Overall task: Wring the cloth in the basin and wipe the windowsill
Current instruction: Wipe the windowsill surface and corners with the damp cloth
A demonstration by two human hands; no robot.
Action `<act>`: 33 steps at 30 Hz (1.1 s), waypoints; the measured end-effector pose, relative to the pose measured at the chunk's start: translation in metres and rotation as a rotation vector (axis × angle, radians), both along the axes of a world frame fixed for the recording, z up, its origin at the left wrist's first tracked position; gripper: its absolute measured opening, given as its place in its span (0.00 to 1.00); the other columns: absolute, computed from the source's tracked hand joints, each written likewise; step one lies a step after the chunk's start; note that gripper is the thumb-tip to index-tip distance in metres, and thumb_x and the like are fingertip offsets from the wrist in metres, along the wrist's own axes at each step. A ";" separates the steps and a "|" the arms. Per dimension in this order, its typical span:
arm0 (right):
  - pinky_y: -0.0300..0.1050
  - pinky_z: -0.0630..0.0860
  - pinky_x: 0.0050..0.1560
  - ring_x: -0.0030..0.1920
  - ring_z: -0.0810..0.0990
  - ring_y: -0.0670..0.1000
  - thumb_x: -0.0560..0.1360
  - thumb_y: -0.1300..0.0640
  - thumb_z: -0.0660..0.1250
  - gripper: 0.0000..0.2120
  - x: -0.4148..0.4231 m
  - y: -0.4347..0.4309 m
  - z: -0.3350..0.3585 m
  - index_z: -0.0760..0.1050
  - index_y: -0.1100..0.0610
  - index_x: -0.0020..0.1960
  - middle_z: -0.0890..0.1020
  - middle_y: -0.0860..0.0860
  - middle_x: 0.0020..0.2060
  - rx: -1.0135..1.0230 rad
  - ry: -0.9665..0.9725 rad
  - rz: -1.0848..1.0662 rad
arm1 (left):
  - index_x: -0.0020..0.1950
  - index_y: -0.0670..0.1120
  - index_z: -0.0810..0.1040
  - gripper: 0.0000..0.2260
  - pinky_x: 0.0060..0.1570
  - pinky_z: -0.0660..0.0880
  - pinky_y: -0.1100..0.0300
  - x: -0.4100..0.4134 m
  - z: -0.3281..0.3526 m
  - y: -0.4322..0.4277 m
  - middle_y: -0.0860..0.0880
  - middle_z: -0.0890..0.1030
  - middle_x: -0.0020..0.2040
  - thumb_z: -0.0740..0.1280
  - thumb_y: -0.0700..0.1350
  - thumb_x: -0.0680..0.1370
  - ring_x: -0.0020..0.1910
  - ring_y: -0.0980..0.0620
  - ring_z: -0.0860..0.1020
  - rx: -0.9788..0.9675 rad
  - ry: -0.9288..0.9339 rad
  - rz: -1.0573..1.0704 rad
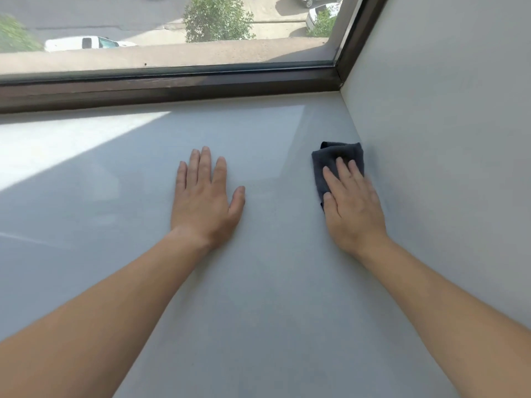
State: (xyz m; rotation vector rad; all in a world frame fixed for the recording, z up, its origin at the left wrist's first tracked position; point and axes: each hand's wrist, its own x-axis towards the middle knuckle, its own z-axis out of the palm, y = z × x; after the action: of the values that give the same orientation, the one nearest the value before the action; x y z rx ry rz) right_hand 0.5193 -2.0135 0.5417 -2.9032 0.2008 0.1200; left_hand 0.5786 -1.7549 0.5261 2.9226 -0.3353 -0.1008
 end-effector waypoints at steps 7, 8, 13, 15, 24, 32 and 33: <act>0.53 0.46 0.79 0.80 0.48 0.53 0.83 0.54 0.51 0.26 -0.021 -0.008 -0.002 0.57 0.53 0.80 0.53 0.52 0.81 -0.028 -0.008 -0.167 | 0.76 0.45 0.65 0.29 0.78 0.41 0.45 -0.047 0.020 -0.015 0.39 0.58 0.79 0.50 0.59 0.79 0.80 0.41 0.50 -0.090 -0.012 -0.048; 0.54 0.46 0.79 0.80 0.48 0.53 0.83 0.53 0.50 0.26 -0.026 -0.001 -0.002 0.57 0.53 0.80 0.53 0.52 0.81 -0.017 -0.016 -0.173 | 0.76 0.45 0.66 0.29 0.78 0.41 0.45 -0.061 0.020 -0.020 0.39 0.58 0.80 0.50 0.59 0.79 0.80 0.41 0.50 -0.104 0.003 -0.068; 0.51 0.45 0.79 0.80 0.49 0.52 0.80 0.54 0.51 0.26 -0.065 0.002 0.000 0.61 0.53 0.79 0.56 0.51 0.80 0.023 -0.005 0.139 | 0.78 0.47 0.62 0.30 0.78 0.41 0.45 -0.106 0.012 -0.030 0.41 0.53 0.81 0.48 0.60 0.79 0.81 0.43 0.46 -0.084 0.053 -0.065; 0.51 0.46 0.79 0.80 0.49 0.52 0.82 0.56 0.52 0.25 -0.060 -0.015 -0.001 0.60 0.54 0.79 0.55 0.52 0.80 0.008 -0.002 0.027 | 0.79 0.48 0.60 0.30 0.78 0.40 0.46 -0.110 0.009 -0.027 0.42 0.52 0.82 0.48 0.59 0.79 0.81 0.44 0.46 -0.061 0.044 -0.074; 0.47 0.41 0.78 0.80 0.49 0.52 0.80 0.53 0.49 0.27 -0.118 0.007 0.009 0.60 0.53 0.79 0.56 0.51 0.80 0.024 -0.013 0.098 | 0.80 0.50 0.56 0.31 0.77 0.38 0.48 -0.109 0.010 -0.029 0.44 0.49 0.82 0.47 0.60 0.78 0.81 0.47 0.42 -0.013 0.030 -0.078; 0.54 0.46 0.79 0.80 0.48 0.54 0.81 0.53 0.48 0.27 -0.141 0.001 0.005 0.57 0.53 0.80 0.54 0.52 0.81 0.006 -0.009 -0.153 | 0.80 0.51 0.57 0.32 0.77 0.39 0.48 -0.108 0.010 -0.029 0.45 0.50 0.82 0.48 0.61 0.77 0.81 0.47 0.44 0.003 0.031 -0.069; 0.54 0.46 0.79 0.80 0.48 0.54 0.81 0.53 0.47 0.27 -0.153 0.005 0.005 0.57 0.53 0.80 0.54 0.52 0.81 0.009 -0.009 -0.095 | 0.80 0.51 0.57 0.32 0.78 0.39 0.48 -0.108 0.010 -0.029 0.45 0.50 0.82 0.48 0.61 0.77 0.81 0.47 0.44 0.003 0.030 -0.069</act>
State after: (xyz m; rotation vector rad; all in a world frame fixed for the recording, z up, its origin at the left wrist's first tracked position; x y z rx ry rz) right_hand 0.3663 -2.0082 0.5471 -2.8789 0.3347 0.0920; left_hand 0.4707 -1.7835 0.5361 2.9098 -0.4318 -0.1556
